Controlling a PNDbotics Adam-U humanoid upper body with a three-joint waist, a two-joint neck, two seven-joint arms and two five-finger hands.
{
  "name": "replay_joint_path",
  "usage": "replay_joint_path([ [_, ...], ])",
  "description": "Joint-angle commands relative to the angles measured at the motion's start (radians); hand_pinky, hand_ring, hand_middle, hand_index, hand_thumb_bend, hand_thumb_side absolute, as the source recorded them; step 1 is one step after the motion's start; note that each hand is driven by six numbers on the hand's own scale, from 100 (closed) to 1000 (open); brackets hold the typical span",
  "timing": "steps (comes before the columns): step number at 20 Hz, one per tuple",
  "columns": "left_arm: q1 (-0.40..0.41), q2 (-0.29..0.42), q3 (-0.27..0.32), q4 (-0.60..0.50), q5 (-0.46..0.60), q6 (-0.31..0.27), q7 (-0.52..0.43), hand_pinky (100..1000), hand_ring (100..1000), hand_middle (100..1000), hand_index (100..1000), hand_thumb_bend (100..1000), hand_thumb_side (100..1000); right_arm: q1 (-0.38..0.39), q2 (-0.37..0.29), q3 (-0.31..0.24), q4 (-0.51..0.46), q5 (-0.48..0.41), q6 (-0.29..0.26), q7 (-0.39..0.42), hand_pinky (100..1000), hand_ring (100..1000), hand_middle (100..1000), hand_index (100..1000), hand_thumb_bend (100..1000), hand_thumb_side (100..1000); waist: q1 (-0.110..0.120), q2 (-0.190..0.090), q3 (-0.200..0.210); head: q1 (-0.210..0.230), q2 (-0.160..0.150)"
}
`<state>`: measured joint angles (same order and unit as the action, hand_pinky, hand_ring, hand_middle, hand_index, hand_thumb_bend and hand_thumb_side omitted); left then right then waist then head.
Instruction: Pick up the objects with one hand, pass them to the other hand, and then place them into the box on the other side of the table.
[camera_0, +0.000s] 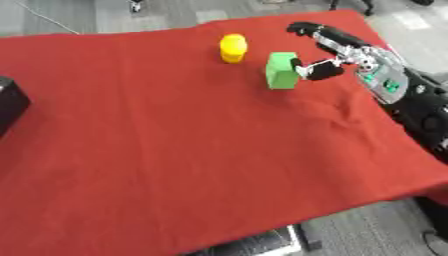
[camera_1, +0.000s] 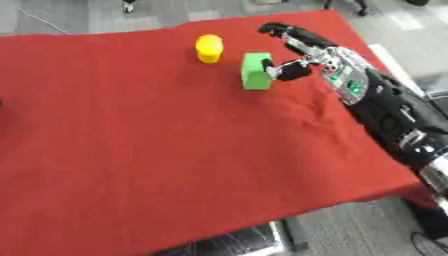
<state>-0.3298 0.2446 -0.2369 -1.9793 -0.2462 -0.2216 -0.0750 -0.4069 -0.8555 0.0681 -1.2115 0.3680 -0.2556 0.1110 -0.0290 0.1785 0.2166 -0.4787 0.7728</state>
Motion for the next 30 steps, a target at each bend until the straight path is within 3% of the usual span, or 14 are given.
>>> replay_joint_path([
  [1,-0.012,0.001,0.0,-0.021,-0.002,0.004,-0.012,714,718,758,829,100,812,-0.02,-0.053,-0.017,0.027,-0.032,-0.013,0.004,1000,929,1000,1000,100,318,0.0,-0.009,0.003,-0.016,-0.003],
  [4,-0.01,-0.001,0.0,-0.021,-0.005,0.007,-0.02,714,718,758,831,100,814,-0.028,-0.05,-0.009,0.035,-0.053,-0.02,0.027,1000,919,997,1000,100,363,0.002,-0.008,0.003,-0.021,-0.003],
  [10,-0.003,-0.004,-0.001,-0.021,-0.012,0.015,-0.031,713,716,756,833,100,817,-0.034,-0.059,-0.007,0.001,-0.097,-0.039,0.045,1000,903,992,1000,100,327,0.002,-0.011,-0.004,-0.025,-0.003],
  [14,-0.001,-0.006,-0.003,-0.021,-0.014,0.017,-0.036,713,716,756,835,100,819,-0.037,-0.056,0.008,-0.018,-0.095,-0.04,0.096,1000,910,983,1000,100,465,0.005,-0.012,-0.005,-0.032,-0.003],
  [16,0.0,-0.008,-0.004,-0.021,-0.012,0.017,-0.039,713,715,756,835,100,819,-0.041,-0.048,0.014,-0.019,-0.082,-0.036,0.119,1000,912,984,1000,100,485,0.007,-0.012,-0.004,-0.036,-0.003],
  [21,-0.002,-0.009,-0.006,-0.021,-0.01,0.013,-0.044,712,714,754,834,100,820,-0.051,-0.036,0.015,-0.013,-0.046,-0.031,0.122,1000,944,1000,1000,100,393,0.008,-0.009,0.002,-0.047,-0.003],
  [25,-0.002,-0.01,-0.007,-0.021,-0.004,0.015,-0.048,712,712,753,834,100,820,-0.05,-0.031,0.015,-0.003,-0.005,-0.032,0.112,1000,958,1000,1000,100,413,0.007,-0.008,0.004,-0.052,-0.003],
  [26,-0.002,-0.011,-0.007,-0.021,-0.004,0.015,-0.05,713,712,752,835,100,820,-0.049,-0.029,0.017,0.001,0.002,-0.032,0.116,1000,960,1000,1000,100,473,0.007,-0.007,0.005,-0.054,-0.003],
  [30,0.0,-0.012,-0.007,-0.021,-0.01,0.015,-0.053,712,710,751,835,100,821,-0.048,-0.019,0.025,0.01,0.017,-0.031,0.144,1000,962,1000,1000,100,577,0.008,-0.007,0.006,-0.059,-0.003],
])
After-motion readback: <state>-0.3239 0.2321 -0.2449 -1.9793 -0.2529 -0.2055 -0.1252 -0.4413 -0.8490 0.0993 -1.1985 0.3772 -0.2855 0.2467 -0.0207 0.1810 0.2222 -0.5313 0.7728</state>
